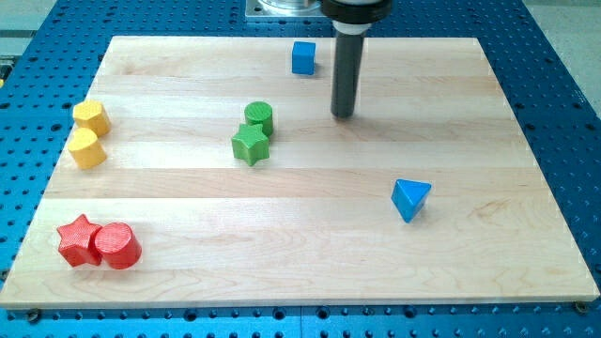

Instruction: Place the blue blocks at the top center of the board

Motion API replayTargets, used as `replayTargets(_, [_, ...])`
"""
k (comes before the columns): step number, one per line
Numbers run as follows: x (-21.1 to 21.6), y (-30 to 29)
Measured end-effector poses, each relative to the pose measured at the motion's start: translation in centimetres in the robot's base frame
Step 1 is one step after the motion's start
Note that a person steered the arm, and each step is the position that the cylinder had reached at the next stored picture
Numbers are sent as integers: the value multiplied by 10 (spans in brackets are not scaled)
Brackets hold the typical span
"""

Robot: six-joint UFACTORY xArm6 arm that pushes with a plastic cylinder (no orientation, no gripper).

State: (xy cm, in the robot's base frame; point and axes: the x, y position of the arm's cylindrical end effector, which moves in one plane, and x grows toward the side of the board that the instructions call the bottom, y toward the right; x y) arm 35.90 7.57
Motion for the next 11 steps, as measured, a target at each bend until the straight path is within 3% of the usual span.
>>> replayTargets(2, [2, 21])
replayTargets(3, [24, 43])
replayTargets(4, [88, 101])
replayTargets(5, [108, 115])
replayTargets(9, [195, 99])
replayTargets(11, [179, 97])
